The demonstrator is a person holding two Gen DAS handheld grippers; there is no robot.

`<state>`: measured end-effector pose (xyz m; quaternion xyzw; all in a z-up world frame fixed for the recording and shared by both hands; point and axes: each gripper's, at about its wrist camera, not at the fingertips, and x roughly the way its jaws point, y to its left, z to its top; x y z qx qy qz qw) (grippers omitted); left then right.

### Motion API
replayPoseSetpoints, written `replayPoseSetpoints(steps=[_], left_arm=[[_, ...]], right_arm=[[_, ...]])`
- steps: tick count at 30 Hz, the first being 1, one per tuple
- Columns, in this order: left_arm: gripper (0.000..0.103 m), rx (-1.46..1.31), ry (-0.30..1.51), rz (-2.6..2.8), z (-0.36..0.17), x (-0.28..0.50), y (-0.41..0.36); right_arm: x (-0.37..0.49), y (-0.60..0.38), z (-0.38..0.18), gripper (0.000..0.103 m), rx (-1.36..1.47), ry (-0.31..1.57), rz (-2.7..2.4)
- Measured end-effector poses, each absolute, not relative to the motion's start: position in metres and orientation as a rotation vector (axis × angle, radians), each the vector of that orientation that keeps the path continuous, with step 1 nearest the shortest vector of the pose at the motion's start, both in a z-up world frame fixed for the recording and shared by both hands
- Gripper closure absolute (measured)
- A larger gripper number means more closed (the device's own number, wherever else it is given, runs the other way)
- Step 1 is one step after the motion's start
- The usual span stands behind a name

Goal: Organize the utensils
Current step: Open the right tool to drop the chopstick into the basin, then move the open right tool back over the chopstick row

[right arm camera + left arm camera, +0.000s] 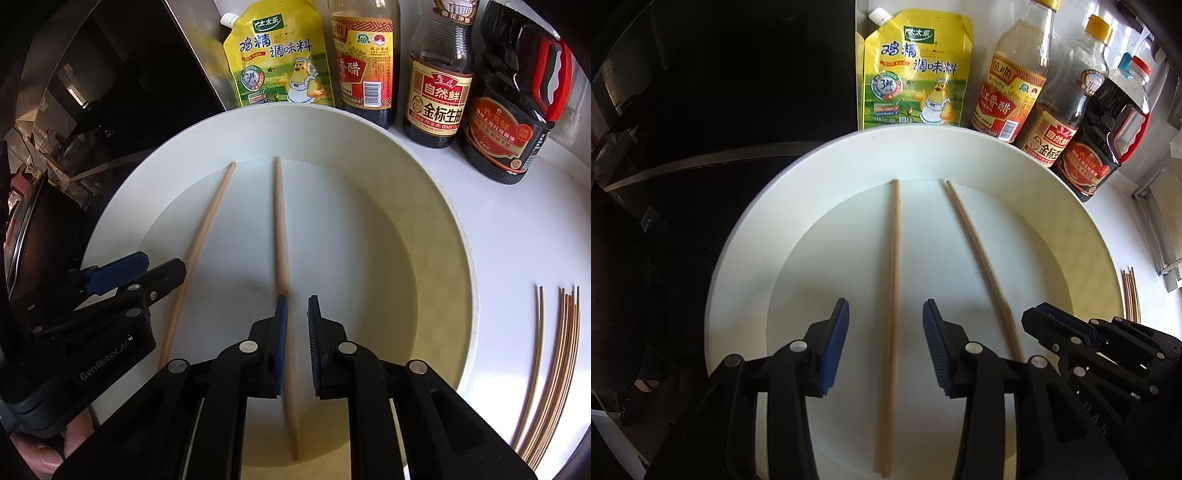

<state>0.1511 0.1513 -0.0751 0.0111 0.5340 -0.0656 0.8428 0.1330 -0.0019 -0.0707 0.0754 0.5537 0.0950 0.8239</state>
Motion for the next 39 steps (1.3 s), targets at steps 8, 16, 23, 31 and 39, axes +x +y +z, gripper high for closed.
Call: replayPoseSetpoints(steps=[8, 16, 23, 31, 39], left_arm=[[0.057, 0.024, 1.097, -0.122, -0.062, 0.143, 0.156], [0.053, 0.032, 1.062, -0.126, -0.048, 0.122, 0.156], [0.048, 0.035, 1.033, -0.130, -0.036, 0.098, 0.155], [0.044, 0.035, 1.019, -0.139, -0.028, 0.071, 0.142], [0.037, 0.038, 1.017, -0.147, -0.024, 0.049, 0.119]], right_arm=[[0.122, -0.006, -0.060, 0.092, 0.155, 1.163, 0.196], [0.098, -0.012, -0.044, 0.088, 0.149, 1.122, 0.182], [0.073, -0.021, -0.033, 0.083, 0.152, 1.093, 0.163], [0.046, -0.034, -0.021, 0.077, 0.154, 1.057, 0.140], [0.017, -0.060, -0.018, 0.071, 0.145, 1.044, 0.117]])
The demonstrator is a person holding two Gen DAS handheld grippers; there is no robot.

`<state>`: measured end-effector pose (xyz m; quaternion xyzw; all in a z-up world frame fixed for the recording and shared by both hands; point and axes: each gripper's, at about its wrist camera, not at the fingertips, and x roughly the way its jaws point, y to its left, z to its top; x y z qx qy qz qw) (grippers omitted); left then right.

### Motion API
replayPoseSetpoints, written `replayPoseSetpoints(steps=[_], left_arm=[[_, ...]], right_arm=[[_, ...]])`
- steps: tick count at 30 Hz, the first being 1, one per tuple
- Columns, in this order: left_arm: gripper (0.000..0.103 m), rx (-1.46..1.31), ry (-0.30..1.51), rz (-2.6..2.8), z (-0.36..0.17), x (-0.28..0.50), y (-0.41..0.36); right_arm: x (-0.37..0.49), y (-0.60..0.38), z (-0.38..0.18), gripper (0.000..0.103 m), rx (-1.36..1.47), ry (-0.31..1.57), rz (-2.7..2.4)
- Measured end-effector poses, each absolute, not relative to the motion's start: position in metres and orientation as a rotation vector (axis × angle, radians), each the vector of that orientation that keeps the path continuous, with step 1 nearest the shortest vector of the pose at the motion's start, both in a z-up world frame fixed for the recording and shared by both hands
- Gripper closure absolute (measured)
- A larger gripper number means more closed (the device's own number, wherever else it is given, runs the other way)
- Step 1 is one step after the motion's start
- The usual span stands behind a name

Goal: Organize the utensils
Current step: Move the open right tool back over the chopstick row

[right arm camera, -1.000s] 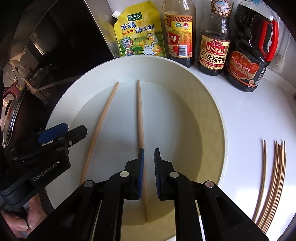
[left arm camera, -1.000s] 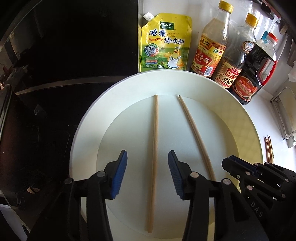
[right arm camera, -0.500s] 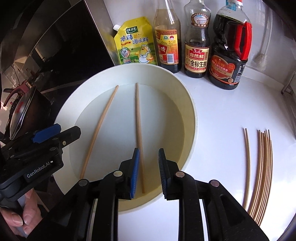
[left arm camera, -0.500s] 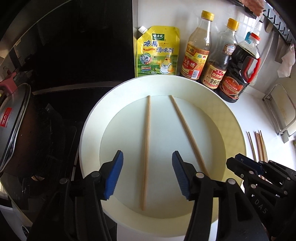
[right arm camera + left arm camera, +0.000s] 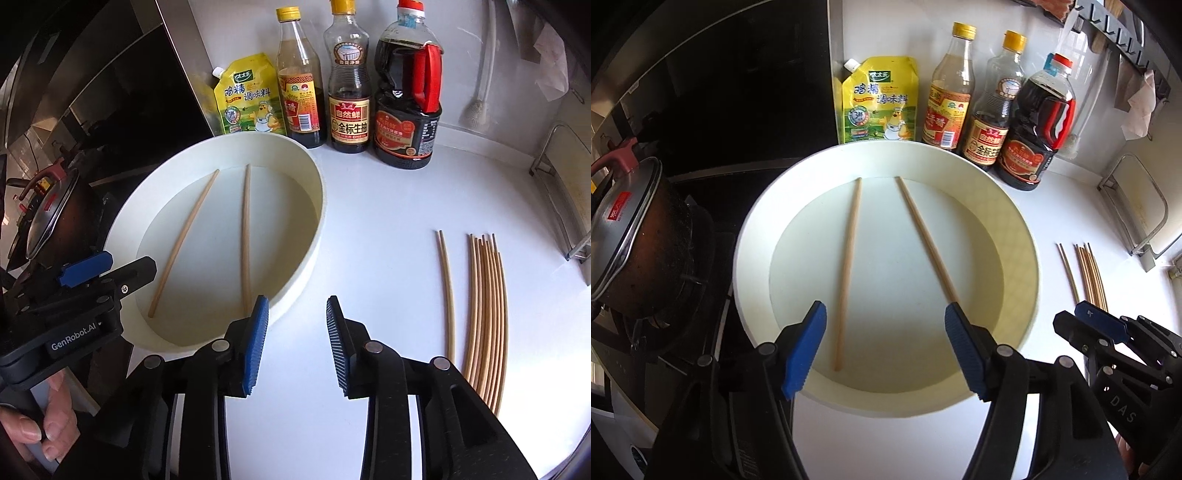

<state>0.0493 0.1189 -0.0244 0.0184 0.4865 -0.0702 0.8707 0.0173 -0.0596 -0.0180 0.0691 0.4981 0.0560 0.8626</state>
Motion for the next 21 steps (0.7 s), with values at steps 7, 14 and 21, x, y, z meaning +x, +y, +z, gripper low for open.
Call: replayPoseSetpoints(steps=[7, 14, 21], left_arm=[[0.033, 0.047, 1.022, -0.182, -0.023, 0.036, 0.084], [0.032, 0.075, 1.030, -0.271, -0.025, 0.024, 0.033], [0.028, 0.090, 1.037, -0.387, -0.031, 0.017, -0.028]], right_arm=[[-0.005, -0.095, -0.016, 0.066, 0.151, 1.042, 0.083], [-0.033, -0.148, -0.020, 0.062, 0.166, 1.045, 0.015], [-0.057, -0.210, -0.028, 0.057, 0.182, 1.054, -0.103]])
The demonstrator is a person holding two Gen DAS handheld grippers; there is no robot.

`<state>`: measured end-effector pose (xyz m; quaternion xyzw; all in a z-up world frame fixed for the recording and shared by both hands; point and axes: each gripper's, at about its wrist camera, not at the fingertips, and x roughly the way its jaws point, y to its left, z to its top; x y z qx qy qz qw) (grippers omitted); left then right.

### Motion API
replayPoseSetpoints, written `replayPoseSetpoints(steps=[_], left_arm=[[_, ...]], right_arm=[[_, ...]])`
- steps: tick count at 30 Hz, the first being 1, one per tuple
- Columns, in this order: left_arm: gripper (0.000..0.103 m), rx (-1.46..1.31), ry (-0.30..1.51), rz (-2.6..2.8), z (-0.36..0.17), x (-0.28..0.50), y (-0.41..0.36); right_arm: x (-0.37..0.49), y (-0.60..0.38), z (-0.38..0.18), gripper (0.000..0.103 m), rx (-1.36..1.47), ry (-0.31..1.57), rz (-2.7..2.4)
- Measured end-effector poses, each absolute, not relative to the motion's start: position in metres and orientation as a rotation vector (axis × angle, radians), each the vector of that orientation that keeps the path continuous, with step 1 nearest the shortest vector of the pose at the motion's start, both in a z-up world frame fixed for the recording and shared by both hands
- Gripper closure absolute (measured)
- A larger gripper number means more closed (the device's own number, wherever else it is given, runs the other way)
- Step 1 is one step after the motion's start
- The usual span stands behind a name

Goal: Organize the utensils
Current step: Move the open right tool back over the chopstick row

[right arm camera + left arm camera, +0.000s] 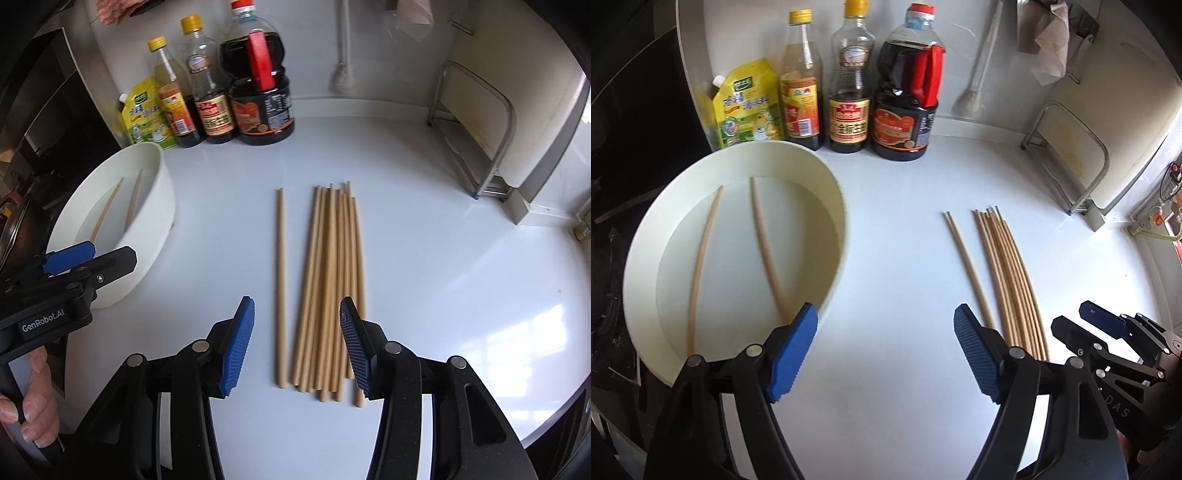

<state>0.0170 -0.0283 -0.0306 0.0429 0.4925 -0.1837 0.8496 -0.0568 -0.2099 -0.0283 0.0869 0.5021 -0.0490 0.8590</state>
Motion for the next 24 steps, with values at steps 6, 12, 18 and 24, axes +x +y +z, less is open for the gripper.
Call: replayPoseSetpoints(steps=[6, 12, 18, 24], left_arm=[[0.028, 0.117, 1.064, -0.424, -0.044, 0.016, -0.068], [0.025, 0.144, 1.078, -0.411, -0.064, 0.017, -0.090], [0.021, 0.149, 1.103, -0.375, -0.085, 0.021, -0.101], [0.021, 0.135, 1.123, -0.343, -0.097, 0.026, -0.103]], right_arm=[[-0.065, -0.253, -0.045, 0.053, 0.181, 1.072, -0.178], [-0.062, -0.277, -0.071, 0.051, 0.173, 1.099, -0.190], [-0.049, -0.280, -0.093, 0.051, 0.171, 1.111, -0.169], [-0.039, -0.283, -0.105, 0.051, 0.184, 1.111, -0.163]])
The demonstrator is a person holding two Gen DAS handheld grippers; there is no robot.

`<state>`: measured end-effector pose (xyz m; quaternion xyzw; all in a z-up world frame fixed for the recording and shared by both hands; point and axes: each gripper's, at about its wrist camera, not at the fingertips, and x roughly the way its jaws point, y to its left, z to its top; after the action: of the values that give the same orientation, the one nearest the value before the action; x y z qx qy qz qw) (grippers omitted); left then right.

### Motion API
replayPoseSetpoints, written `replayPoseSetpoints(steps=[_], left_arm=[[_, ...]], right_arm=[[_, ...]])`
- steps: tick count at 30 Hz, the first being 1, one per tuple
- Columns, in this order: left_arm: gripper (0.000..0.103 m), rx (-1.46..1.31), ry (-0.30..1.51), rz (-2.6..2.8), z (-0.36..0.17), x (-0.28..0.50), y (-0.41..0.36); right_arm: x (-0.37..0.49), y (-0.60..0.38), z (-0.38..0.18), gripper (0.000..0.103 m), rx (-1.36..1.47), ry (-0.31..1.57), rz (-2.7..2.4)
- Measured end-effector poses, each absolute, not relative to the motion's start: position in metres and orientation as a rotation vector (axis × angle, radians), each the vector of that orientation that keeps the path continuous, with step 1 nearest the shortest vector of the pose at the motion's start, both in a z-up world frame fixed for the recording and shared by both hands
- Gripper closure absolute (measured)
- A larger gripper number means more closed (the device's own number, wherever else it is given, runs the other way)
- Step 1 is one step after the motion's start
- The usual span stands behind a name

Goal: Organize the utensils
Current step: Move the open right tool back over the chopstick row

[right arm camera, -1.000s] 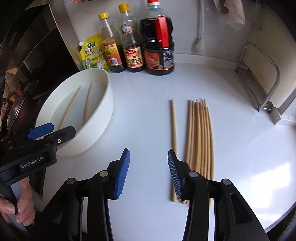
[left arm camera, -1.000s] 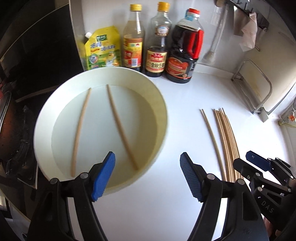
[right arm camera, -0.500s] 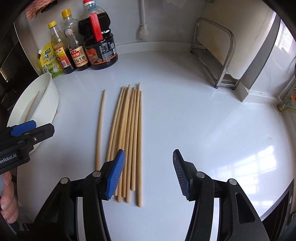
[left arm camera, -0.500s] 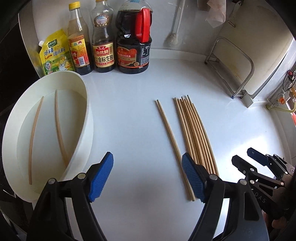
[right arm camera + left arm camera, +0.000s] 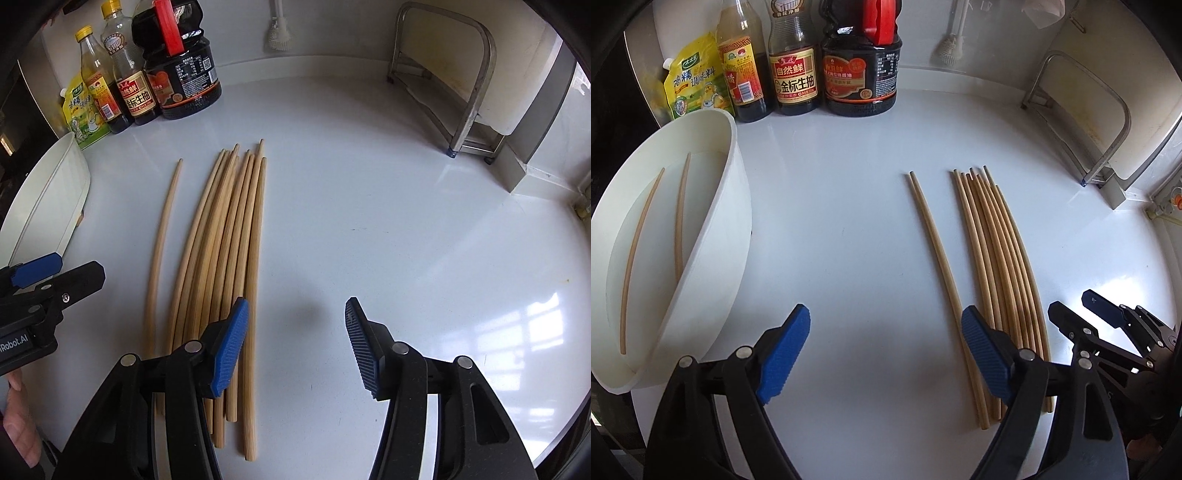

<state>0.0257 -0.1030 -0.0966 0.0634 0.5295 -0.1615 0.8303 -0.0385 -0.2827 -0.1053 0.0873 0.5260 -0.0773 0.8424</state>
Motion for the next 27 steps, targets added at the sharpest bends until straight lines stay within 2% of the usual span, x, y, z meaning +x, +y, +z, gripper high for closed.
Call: replayPoseSetpoints(steps=[13, 27], left_arm=[[0.021, 0.114, 1.136, -0.316, -0.109, 0.028, -0.109], [0.020, 0.133, 1.147, -0.298, -0.125, 0.030, -0.125]], right_arm=[[-0.035, -0.272, -0.113, 0.051, 0.082, 1.117, -0.145], [-0.044, -0.298, -0.120, 0.051, 0.119, 1.107, -0.187]])
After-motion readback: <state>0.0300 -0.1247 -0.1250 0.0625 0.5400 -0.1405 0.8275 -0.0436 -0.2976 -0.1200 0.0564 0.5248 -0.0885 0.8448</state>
